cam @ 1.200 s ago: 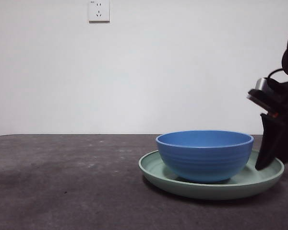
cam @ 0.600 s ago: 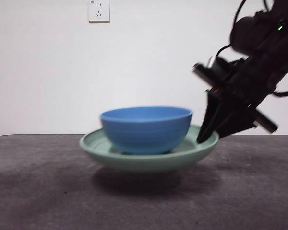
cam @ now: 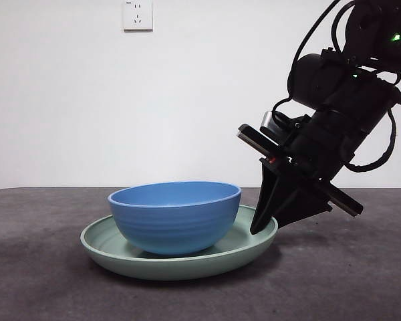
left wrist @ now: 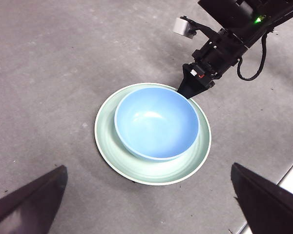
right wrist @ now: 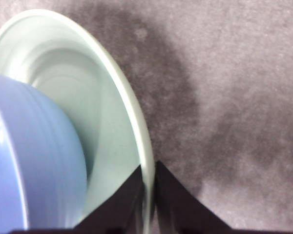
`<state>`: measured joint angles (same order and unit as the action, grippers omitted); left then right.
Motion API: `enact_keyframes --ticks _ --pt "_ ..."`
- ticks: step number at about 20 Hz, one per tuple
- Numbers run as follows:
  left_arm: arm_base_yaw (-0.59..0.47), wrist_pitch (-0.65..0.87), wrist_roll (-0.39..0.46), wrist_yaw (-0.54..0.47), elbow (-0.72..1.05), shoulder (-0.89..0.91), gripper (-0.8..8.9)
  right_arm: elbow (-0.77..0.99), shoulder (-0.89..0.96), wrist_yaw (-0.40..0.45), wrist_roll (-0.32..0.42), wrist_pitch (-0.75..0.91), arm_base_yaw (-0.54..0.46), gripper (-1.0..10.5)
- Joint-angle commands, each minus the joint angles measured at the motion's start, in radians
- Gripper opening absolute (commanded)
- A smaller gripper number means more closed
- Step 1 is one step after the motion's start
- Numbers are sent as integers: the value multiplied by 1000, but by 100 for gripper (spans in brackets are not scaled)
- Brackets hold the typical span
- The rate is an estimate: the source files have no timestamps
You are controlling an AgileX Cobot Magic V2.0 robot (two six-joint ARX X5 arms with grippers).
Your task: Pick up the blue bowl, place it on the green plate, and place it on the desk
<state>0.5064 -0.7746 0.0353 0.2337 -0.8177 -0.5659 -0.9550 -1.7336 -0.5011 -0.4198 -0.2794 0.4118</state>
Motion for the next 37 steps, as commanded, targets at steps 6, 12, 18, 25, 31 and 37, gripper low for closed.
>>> enact_keyframes --ticks 6,12,18,25,31,37 --pt "5 11 -2 -1 -10 -1 675 -47 -13 -2 -10 -2 -5 257" --pt "5 3 -3 -1 -10 -1 675 -225 32 186 81 -238 -23 329" --pt "5 -1 -3 -1 -10 -1 675 -335 244 336 216 -588 -34 507" --pt "5 -18 -3 -1 -10 -1 675 -267 644 467 278 -793 27 550" --pt "5 -14 -3 -1 -10 -1 675 -74 979 421 275 -792 142 550" --pt "5 -12 -2 -1 -10 -1 675 -8 1117 411 244 -799 150 550"
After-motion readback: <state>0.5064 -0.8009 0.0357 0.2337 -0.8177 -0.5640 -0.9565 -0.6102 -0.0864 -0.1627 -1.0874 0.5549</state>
